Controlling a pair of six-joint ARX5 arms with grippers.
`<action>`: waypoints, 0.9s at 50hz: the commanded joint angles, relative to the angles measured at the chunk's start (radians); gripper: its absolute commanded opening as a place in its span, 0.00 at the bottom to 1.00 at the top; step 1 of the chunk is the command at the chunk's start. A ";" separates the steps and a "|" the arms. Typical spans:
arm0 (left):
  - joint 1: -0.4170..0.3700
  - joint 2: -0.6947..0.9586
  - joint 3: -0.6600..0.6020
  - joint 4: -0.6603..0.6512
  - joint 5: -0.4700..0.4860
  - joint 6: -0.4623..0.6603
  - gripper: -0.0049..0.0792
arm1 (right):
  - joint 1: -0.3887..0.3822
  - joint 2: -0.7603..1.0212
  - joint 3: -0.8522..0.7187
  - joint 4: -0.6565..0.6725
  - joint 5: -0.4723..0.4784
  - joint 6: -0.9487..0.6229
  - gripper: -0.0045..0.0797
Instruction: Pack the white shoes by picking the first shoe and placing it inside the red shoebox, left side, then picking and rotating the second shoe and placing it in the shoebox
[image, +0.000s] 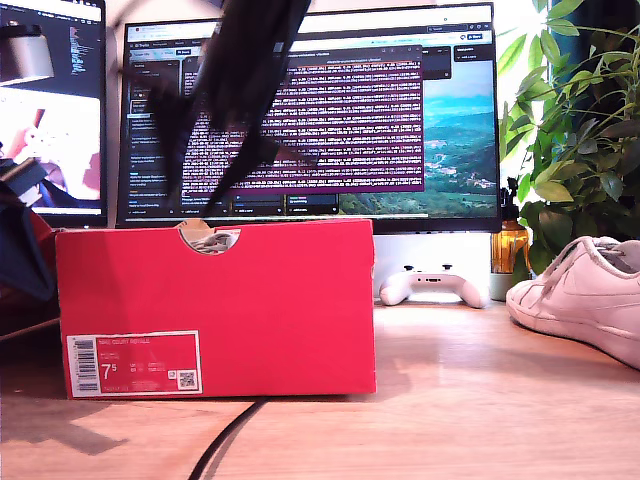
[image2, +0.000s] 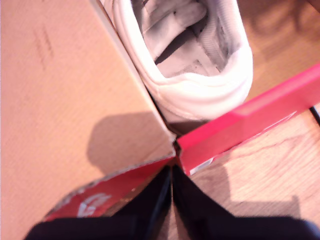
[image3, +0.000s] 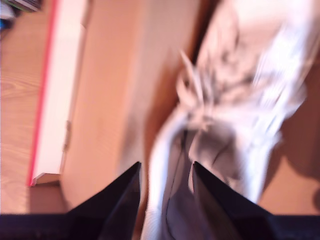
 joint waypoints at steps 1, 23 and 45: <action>-0.006 0.004 0.000 0.008 0.001 -0.002 0.04 | -0.031 -0.024 0.037 -0.064 0.000 -0.014 0.40; -0.006 0.004 0.000 0.008 0.001 -0.002 0.04 | -0.188 -0.024 0.097 -0.427 0.216 0.238 0.40; -0.006 0.004 0.000 0.008 0.001 -0.002 0.04 | -0.310 -0.034 0.081 -0.521 0.320 0.481 0.54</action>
